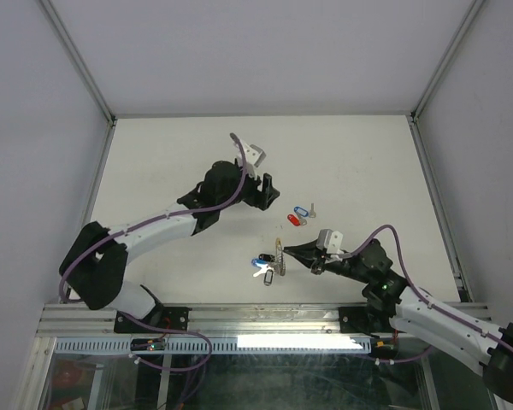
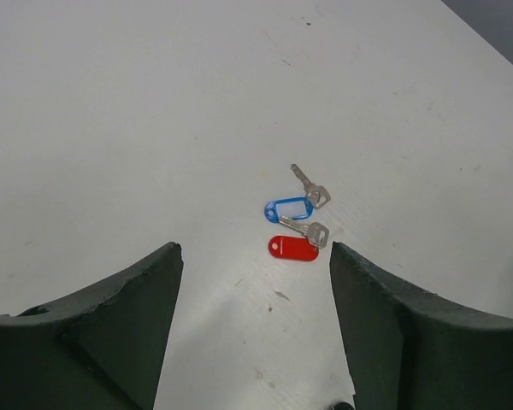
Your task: Put the keys on the keyring
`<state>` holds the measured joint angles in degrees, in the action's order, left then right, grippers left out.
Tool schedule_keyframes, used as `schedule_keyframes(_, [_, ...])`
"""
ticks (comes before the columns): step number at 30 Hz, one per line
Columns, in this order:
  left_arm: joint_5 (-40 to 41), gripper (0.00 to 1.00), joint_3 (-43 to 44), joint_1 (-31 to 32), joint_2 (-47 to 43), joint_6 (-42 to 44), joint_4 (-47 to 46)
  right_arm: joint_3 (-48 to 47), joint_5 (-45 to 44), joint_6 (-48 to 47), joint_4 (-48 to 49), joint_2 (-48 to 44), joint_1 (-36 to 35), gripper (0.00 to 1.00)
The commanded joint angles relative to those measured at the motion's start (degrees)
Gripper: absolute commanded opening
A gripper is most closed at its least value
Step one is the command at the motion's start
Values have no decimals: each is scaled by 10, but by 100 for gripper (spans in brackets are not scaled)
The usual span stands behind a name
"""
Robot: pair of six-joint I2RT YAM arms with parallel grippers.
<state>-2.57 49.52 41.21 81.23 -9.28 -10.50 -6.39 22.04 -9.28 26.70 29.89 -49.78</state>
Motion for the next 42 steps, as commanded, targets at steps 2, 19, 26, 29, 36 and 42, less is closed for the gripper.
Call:
schedule_keyframes(2, [-153, 66, 112, -5, 120, 64, 1, -15, 8, 5, 9, 14, -3, 0])
schedule_keyframes(19, [-211, 44, 296, 33, 315, 169, 192, -19, 19, -1, 53, 64, -3, 0])
schedule_keyframes(26, [-210, 37, 337, 45, 352, 162, 222, -21, 17, -1, 55, 70, -3, 0])
schedule_keyframes(29, [-209, 34, 340, 51, 361, 165, 231, -19, 15, 0, 58, 70, -3, 0])
schedule_keyframes(36, [-210, 34, 340, 57, 369, 166, 231, -17, 14, 0, 60, 72, -3, 0])
schedule_keyframes(42, [-208, 33, 352, 64, 381, 165, 232, -17, 15, 0, 63, 76, -3, 0])
